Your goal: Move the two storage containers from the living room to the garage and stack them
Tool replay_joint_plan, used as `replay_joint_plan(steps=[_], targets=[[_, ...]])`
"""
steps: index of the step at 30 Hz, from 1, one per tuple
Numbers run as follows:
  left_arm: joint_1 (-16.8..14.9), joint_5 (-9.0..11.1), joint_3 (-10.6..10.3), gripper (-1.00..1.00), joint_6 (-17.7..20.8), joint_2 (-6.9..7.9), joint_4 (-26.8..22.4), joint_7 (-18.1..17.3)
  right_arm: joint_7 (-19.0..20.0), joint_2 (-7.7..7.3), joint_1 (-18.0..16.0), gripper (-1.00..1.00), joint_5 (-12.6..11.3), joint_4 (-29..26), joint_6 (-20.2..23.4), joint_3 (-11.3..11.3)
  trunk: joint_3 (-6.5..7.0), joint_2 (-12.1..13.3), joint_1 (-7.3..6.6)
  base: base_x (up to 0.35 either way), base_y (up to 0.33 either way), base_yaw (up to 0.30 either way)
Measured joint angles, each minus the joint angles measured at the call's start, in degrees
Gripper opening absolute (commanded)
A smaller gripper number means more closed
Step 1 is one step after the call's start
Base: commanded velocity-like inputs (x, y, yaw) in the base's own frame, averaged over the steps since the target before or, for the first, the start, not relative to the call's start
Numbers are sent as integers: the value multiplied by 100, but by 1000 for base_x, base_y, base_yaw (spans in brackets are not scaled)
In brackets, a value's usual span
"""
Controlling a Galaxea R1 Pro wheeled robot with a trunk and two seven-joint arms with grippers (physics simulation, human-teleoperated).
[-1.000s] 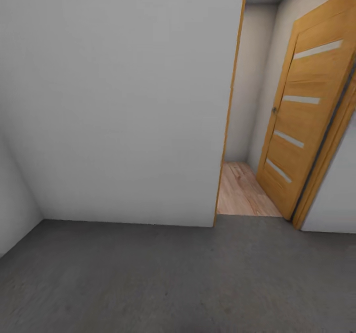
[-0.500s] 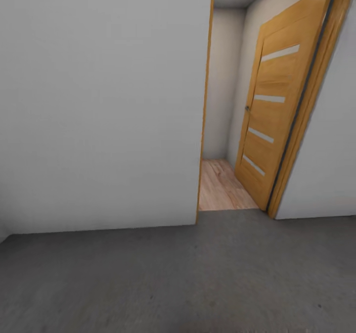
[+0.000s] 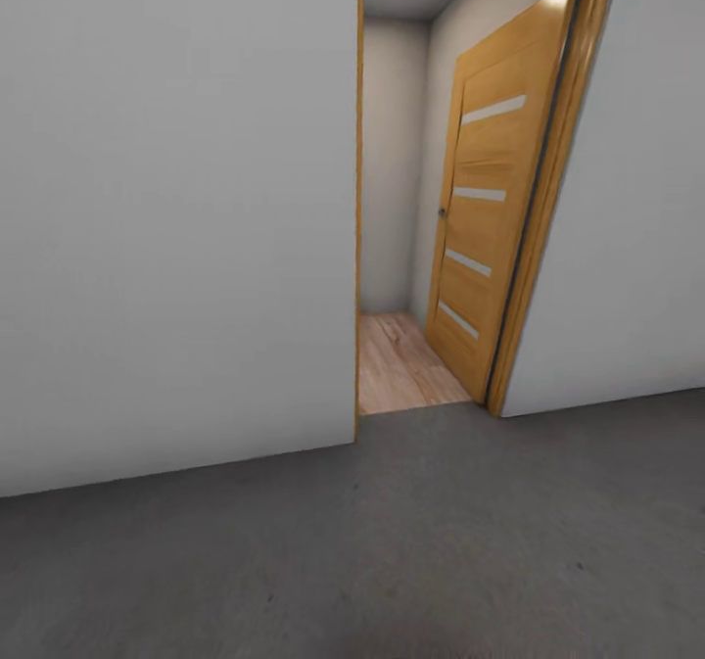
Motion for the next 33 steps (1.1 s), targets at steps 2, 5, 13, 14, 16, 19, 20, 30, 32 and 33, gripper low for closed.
replay_joint_plan(steps=[2, 5, 13, 14, 16, 19, 20, 30, 32, 33], targets=[[0, -2, 0, 100, 2, 6, 5, -6, 0, -3, 0, 100, 0, 0, -3, -3, 0, 0, 0, 0, 0, -275], [0, -6, 0, 100, 5, 5, 7, -8, 0, 0, 0, 100, 0, 0, 3, -1, 0, 0, 0, 0, 0, -275], [0, 0, 0, 100, -2, 9, 5, -9, 0, -9, 0, 100, 0, 0, -4, -7, 0, 0, 0, 0, 0, -275], [0, -1, 0, 100, -2, 9, 3, -9, 0, -12, 0, 100, 0, 0, -4, -8, 0, 0, 0, 0, 0, -276], [0, -5, 0, 100, -3, 9, 2, -9, 0, -13, 0, 100, 0, 0, -4, -8, 0, 0, 0, 0, 0, -276], [0, -18, 0, 100, -3, 9, 0, -9, 0, -14, 0, 100, 0, 0, -4, -7, 0, 0, 0, 0, 0, -275], [0, -29, 0, 100, -3, 9, 0, -9, 0, -14, 0, 100, 0, 0, -4, -8, 0, 0, 0, 6, 0, -275], [0, -68, -8, 100, 24, 4, 0, -14, 0, -8, 0, 100, 0, 0, -4, -2, 0, 0, -3, 203, 0, -272], [-2, -70, -14, 100, 35, 1, 0, -15, 0, -7, 0, 100, 0, 0, -4, -1, 0, 0, -3, 312, 0, -153], [-1, -71, -15, 100, 37, 1, 0, -14, 0, -8, 0, 100, 0, 0, -3, 0, 0, 0, -3, 315, 0, -76]])
